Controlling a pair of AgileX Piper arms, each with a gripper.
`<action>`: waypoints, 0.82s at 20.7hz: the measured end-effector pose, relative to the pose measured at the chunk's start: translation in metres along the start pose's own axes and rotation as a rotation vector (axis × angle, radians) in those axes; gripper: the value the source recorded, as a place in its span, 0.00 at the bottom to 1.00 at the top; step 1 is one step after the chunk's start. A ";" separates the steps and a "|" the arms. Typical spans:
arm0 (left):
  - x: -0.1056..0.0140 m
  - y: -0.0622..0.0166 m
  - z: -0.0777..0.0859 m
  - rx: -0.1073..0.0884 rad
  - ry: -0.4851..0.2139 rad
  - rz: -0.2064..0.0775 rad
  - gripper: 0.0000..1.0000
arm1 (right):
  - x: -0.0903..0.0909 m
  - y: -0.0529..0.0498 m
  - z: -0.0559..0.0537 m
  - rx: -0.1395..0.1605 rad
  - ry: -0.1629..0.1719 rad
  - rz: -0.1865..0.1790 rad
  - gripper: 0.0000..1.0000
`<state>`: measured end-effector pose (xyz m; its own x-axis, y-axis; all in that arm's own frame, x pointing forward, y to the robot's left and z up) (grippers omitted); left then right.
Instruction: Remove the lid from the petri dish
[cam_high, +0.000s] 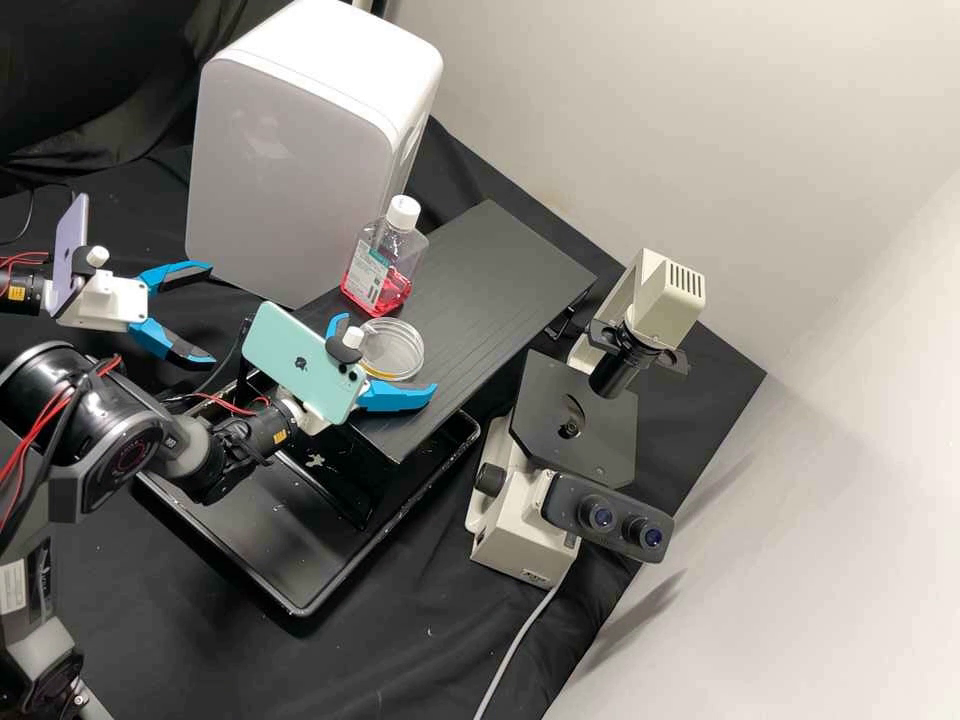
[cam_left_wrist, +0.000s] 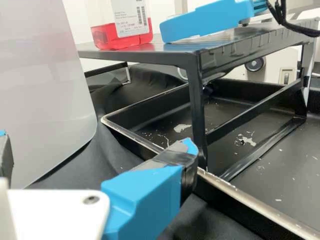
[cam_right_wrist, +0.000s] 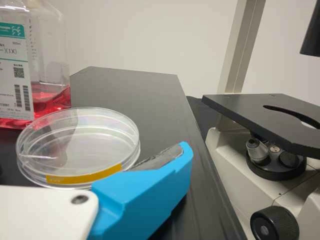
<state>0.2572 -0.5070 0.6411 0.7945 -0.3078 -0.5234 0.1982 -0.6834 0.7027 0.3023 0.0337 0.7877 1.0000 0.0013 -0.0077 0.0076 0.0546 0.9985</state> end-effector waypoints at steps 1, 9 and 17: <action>0.000 -0.0006 0.000 0.000 0.000 -0.002 1.00 | 0.000 0.000 0.000 0.001 0.000 0.000 0.00; 0.000 -0.0020 0.000 -0.001 0.001 -0.007 1.00 | 0.000 0.000 0.000 0.007 -0.010 0.007 0.00; 0.000 -0.0020 0.000 -0.001 0.001 -0.007 1.00 | -0.004 0.002 -0.001 0.007 -0.006 0.011 0.00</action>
<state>0.2572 -0.5055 0.6396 0.7936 -0.3026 -0.5278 0.2039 -0.6851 0.6994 0.2988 0.0346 0.7893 1.0000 -0.0044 0.0035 -0.0033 0.0473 0.9989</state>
